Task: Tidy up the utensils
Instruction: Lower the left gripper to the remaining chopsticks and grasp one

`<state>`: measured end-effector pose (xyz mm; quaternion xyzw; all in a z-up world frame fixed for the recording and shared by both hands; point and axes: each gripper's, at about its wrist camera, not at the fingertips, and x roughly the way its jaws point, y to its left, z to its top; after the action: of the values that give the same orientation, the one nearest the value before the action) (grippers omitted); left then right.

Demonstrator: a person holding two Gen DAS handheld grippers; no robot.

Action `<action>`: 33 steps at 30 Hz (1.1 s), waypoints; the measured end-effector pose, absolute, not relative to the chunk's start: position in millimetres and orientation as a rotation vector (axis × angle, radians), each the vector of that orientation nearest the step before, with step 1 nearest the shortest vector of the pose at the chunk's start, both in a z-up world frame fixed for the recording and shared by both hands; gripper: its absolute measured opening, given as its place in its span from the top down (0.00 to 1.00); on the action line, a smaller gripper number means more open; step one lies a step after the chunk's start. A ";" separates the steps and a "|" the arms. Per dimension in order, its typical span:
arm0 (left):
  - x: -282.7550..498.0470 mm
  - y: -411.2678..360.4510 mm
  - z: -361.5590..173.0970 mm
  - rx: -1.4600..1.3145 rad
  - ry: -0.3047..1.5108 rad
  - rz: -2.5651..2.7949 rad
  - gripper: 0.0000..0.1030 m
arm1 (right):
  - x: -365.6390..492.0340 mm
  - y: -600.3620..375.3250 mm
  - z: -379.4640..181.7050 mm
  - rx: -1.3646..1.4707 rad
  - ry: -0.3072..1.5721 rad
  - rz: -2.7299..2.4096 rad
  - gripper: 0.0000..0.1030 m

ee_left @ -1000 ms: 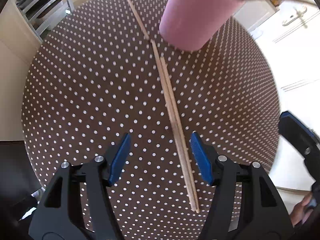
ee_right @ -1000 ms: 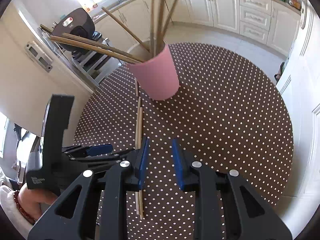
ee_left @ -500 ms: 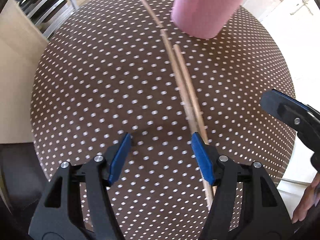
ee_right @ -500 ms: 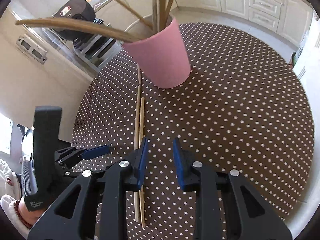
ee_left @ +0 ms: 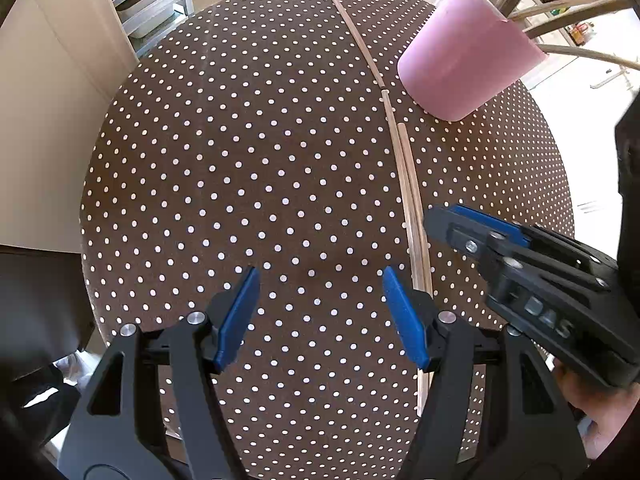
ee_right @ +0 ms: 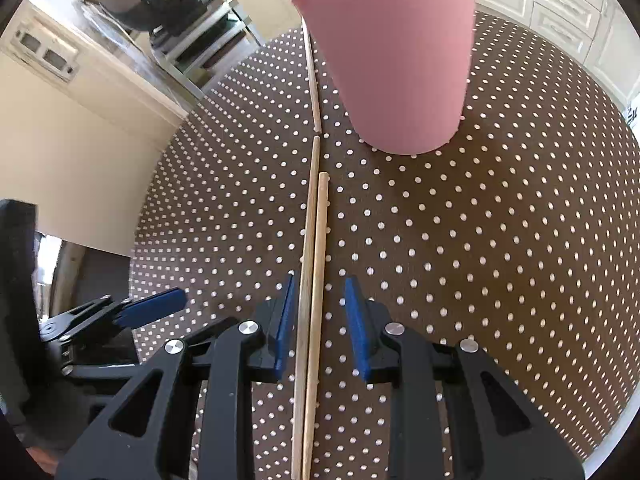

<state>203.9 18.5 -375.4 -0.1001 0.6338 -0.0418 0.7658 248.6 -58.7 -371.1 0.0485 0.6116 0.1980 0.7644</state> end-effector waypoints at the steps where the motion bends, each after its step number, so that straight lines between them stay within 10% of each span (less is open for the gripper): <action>1: 203.0 20.1 -375.0 -0.216 1.376 -0.089 0.38 | 250.1 -56.3 -373.9 0.098 1.342 0.428 0.80; 16: 223.3 32.8 -376.7 -0.252 1.356 -0.096 0.39 | 258.9 -47.9 -385.3 0.030 1.358 0.425 0.96; 33: 299.2 -32.4 -397.0 -0.132 1.378 -0.130 0.51 | 265.4 -131.7 -375.4 0.193 1.373 0.364 0.92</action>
<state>299.2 -32.4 -397.0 -0.0610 0.6347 -0.0599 0.7680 265.4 -131.7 -375.4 0.0885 0.6292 0.1670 0.7539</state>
